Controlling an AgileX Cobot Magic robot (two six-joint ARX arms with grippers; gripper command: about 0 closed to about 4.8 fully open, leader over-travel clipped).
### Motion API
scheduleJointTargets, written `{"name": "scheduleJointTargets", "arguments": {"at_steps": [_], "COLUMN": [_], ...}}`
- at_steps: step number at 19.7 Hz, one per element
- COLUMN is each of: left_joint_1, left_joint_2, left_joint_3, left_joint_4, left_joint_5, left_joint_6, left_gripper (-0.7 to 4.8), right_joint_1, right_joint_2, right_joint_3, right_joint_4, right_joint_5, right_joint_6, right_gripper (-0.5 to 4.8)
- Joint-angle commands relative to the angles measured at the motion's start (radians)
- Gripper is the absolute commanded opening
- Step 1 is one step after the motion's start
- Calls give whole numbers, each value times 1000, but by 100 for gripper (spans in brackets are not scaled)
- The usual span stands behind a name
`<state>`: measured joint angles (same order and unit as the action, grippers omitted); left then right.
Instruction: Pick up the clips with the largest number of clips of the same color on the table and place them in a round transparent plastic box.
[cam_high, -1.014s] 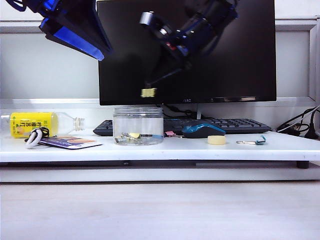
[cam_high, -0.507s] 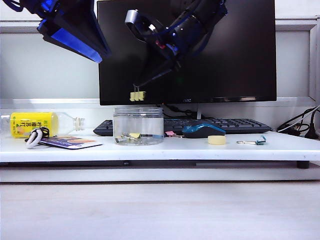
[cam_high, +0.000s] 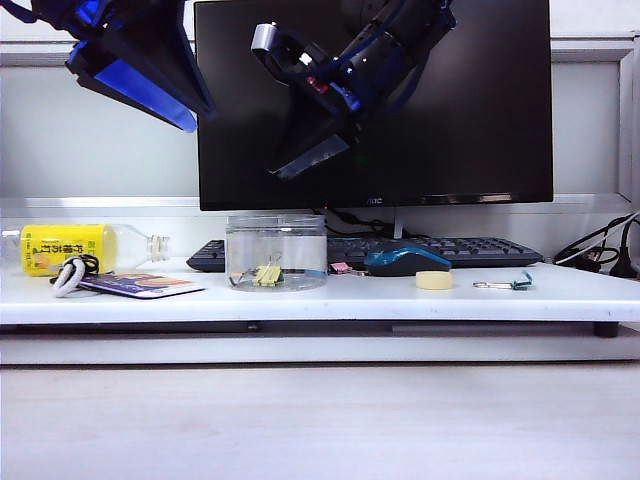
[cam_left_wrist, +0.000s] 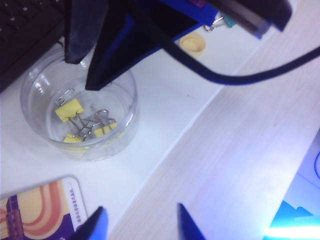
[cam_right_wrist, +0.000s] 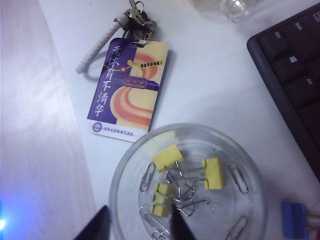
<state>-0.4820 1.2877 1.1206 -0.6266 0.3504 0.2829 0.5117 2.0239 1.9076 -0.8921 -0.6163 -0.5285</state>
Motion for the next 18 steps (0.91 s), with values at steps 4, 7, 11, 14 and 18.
{"name": "scheduleJointTargets", "arguments": {"at_steps": [4,7,11,14,18], "left_joint_1": [0,0,0,0,0], "left_joint_2": [-151,-303,-552,-716,-947], "left_joint_3": [3,3,3,3,3], "left_joint_4": [56,77,59,51,2], "left_joint_5": [-48,-71,-184,-271,-335], "left_joint_6": [-32,-33,-56,-58,-112], "left_gripper": [319,318,308,308,308], "right_joint_1": [0,-1,-1,-1,-1], "right_joint_2": [-119,-242,-440,-567,-735], "right_joint_3": [5,5,4,3,-1], "right_joint_4": [76,159,139,78,-9], "right_joint_5": [1,116,348,411,439], "right_joint_6": [51,93,158,186,224], "right_gripper": [149,149,149,149,149]}}
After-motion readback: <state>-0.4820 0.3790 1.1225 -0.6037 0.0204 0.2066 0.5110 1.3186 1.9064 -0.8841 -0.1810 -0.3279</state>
